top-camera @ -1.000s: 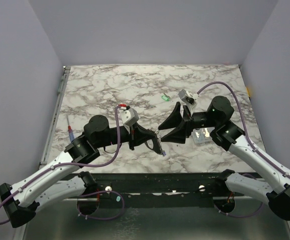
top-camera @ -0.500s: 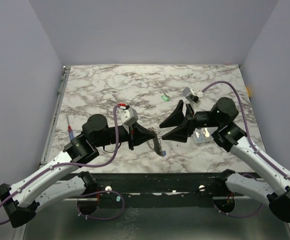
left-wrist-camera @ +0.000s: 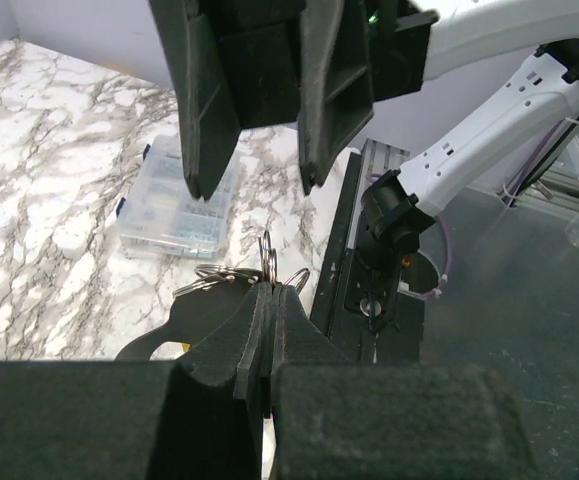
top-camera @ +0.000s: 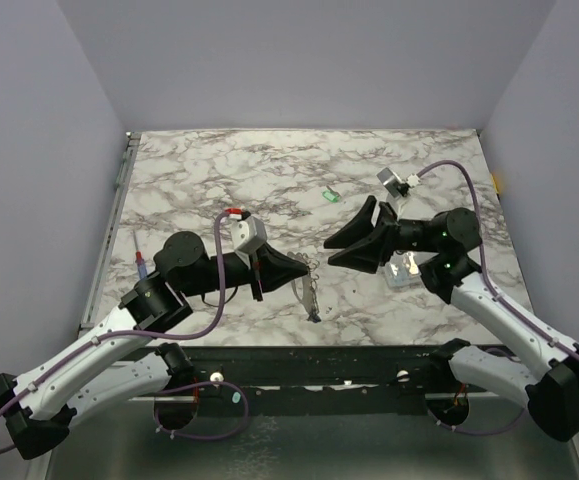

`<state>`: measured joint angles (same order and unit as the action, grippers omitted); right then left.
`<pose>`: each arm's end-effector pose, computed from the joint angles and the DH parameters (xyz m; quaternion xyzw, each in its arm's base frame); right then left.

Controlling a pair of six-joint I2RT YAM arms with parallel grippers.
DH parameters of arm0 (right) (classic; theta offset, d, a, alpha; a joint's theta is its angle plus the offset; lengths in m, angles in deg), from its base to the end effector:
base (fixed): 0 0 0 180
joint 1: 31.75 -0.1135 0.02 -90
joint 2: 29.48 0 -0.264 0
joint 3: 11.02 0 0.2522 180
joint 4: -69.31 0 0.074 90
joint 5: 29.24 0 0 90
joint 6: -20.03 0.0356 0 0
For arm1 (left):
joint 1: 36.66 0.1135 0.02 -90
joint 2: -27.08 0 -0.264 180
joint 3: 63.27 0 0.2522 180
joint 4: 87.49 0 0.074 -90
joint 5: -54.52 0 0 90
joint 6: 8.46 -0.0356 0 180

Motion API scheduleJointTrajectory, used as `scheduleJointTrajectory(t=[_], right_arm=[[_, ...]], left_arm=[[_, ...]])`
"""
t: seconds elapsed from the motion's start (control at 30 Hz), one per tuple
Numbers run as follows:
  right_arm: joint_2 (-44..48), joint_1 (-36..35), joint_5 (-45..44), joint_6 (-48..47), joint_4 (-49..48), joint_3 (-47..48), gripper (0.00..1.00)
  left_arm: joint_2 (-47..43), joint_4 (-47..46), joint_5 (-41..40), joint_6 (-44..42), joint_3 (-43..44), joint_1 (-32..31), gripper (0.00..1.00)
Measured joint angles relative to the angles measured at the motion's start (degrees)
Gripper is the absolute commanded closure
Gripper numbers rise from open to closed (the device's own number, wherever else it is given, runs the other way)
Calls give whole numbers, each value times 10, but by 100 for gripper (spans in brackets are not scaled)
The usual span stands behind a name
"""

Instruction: Put the keys on the keyring

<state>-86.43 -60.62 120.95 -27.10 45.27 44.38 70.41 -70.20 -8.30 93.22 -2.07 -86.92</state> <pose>0.1715 0.1298 0.3630 -0.3552 0.5280 0.6473 0.4197 0.0985 -0.1439 0.3731 0.3835 0.5903 -0.4972 0.5072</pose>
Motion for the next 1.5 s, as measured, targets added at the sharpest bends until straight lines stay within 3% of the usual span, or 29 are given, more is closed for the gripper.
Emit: scheduleJointTrajectory(t=[0.2,0.53,0.7,0.93,1.0,1.13,1.5], right_arm=[[-56,-1,28,102,-132,-19,50],[-77,-11,34,184,-264,-24,57],[-91,-12,34,203,-295,-24,60],[-104,-16,34,218,-321,-24,72],[-107,-17,34,222,-329,-24,78],[-111,-18,34,227,-338,-24,99],[-115,-18,33,230,-358,-24,99]], left_arm=[[0,-33,0,13,-4,0,100],[14,-98,0,33,-17,0,100],[18,-118,0,42,-19,0,100],[18,-139,0,51,-24,0,100],[18,-143,0,53,-26,0,100],[19,-150,0,56,-30,0,100],[18,-159,0,59,-33,0,96]])
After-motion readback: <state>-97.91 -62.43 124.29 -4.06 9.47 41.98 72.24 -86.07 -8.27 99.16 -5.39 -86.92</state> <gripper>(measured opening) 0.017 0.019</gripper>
